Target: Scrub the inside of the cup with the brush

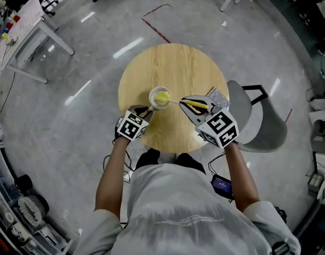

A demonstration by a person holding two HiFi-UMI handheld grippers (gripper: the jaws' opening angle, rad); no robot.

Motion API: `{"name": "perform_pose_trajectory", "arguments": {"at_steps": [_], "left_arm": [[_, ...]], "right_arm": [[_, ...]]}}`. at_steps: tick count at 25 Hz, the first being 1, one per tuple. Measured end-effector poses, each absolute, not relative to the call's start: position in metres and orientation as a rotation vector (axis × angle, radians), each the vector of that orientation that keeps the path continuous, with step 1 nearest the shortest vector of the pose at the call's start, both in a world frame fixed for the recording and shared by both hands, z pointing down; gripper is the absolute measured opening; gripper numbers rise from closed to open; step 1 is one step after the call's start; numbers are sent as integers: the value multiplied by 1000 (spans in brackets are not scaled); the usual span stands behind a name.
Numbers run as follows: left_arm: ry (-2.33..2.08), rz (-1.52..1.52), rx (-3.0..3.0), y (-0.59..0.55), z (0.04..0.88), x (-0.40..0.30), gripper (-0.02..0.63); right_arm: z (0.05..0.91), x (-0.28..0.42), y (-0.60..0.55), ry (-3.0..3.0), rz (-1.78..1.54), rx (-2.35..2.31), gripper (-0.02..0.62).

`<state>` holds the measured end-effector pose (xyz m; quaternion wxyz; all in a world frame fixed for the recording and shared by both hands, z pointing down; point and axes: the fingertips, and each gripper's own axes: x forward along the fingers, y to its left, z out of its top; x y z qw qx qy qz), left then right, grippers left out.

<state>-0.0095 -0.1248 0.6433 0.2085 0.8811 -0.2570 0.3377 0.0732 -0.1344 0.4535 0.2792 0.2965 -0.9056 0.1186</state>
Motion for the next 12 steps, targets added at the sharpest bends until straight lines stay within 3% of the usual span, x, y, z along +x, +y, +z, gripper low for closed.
{"name": "perform_pose_trajectory", "arguments": {"at_steps": [12], "left_arm": [[-582,922,2516,-135,643,-17,75]], "right_arm": [[471,59,-156,-2398,373,827,61]]}}
